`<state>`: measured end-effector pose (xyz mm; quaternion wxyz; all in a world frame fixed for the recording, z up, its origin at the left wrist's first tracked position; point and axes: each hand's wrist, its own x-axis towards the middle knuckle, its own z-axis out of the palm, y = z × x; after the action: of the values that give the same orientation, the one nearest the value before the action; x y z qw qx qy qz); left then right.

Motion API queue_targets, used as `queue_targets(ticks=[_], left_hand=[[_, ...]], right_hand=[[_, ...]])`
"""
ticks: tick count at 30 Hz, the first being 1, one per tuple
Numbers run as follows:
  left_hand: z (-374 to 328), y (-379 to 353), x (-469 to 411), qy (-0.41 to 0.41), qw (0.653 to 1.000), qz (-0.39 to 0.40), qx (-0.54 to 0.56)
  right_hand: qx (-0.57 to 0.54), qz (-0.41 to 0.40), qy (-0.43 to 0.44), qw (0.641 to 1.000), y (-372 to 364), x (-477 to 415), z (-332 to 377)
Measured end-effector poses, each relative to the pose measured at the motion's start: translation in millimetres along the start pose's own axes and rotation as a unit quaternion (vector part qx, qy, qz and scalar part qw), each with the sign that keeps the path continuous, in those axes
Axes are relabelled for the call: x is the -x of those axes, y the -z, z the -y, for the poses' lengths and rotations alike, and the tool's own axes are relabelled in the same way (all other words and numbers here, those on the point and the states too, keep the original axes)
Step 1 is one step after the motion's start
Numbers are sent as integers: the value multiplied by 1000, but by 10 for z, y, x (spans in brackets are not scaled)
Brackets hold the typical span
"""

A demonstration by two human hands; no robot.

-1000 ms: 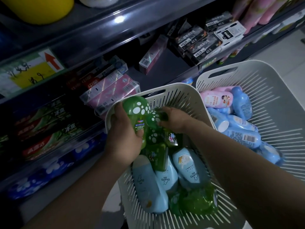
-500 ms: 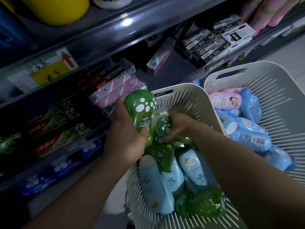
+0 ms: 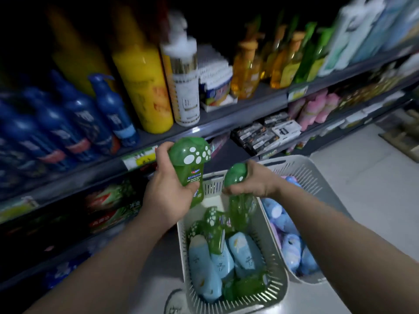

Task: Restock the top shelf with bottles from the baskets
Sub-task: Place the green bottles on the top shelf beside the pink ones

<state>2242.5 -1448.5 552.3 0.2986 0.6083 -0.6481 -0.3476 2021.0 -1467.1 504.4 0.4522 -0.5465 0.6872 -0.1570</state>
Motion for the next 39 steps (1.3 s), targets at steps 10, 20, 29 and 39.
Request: queue_targets(ticks=[10,20,29,39], left_hand=[[-1405,1286,284,-103,987,-118,41],[-2182,2431,-55,-133,962,-195,136],[-2172,2806,-1241,-89,966,-199,140],[-2060,2734,-2144,-86,981,-171,14]], right_hand=[[-25,-166,186,968,1099,1473,1852],[-73,-282,271,918,1565,1874,3085],[-48,-319,259,910,1662,1338,3774],[-48,-338,228,912,1671,881,4117]])
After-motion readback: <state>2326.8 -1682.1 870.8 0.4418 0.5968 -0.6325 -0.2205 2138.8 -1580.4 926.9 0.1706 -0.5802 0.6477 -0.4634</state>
